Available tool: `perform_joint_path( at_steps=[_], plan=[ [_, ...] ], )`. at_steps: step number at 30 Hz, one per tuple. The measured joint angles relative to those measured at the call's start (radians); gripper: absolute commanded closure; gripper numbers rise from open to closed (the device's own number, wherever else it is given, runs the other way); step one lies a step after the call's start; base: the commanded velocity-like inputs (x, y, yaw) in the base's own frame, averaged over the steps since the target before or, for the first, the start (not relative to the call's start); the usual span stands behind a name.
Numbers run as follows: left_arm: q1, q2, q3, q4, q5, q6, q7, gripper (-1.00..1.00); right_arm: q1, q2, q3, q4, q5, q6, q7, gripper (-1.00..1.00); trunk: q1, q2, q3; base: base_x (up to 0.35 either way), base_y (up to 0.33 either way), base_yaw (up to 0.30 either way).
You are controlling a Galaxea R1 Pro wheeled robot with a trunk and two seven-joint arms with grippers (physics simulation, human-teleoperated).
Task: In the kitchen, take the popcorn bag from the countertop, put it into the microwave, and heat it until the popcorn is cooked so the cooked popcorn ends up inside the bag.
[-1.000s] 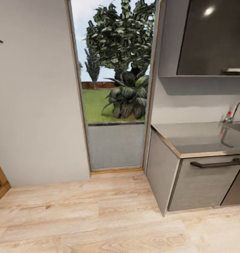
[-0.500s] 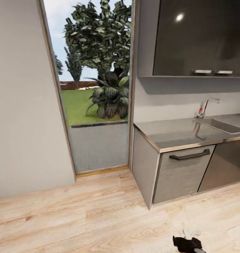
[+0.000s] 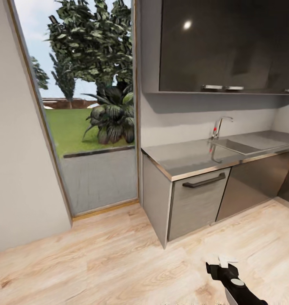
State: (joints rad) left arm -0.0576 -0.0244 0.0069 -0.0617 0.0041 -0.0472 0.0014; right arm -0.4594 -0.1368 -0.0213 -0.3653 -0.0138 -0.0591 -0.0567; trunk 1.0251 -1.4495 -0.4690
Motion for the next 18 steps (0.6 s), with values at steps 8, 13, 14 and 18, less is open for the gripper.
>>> perform_joint_path(
  at_steps=[8,13,14,18],
  plan=[
    [0.000,0.001,0.002,0.001,0.001,0.001,0.000,-1.00,0.037,0.000,-0.002,-0.104,0.000,0.009,0.003,-1.00,0.000,0.000,0.000,0.143,-0.102,-0.300],
    [0.000,0.001,0.001,0.000,0.000,0.000,0.000,-1.00,0.100,0.001,-0.004,-0.256,-0.001,0.055,0.004,-1.00,0.000,0.000,0.000,0.130,-0.106,-0.300],
    [-0.001,0.001,0.001,0.000,0.000,0.000,0.000,-1.00,0.115,0.001,-0.004,-0.285,-0.001,0.063,0.004,-1.00,0.000,0.000,0.000,0.015,-0.013,-0.300],
    [0.000,0.001,0.002,0.000,0.001,0.000,0.000,-1.00,0.164,0.002,-0.044,-0.393,-0.001,0.104,0.005,-1.00,0.000,0.000,0.000,0.005,-0.004,-0.300]
  ],
)
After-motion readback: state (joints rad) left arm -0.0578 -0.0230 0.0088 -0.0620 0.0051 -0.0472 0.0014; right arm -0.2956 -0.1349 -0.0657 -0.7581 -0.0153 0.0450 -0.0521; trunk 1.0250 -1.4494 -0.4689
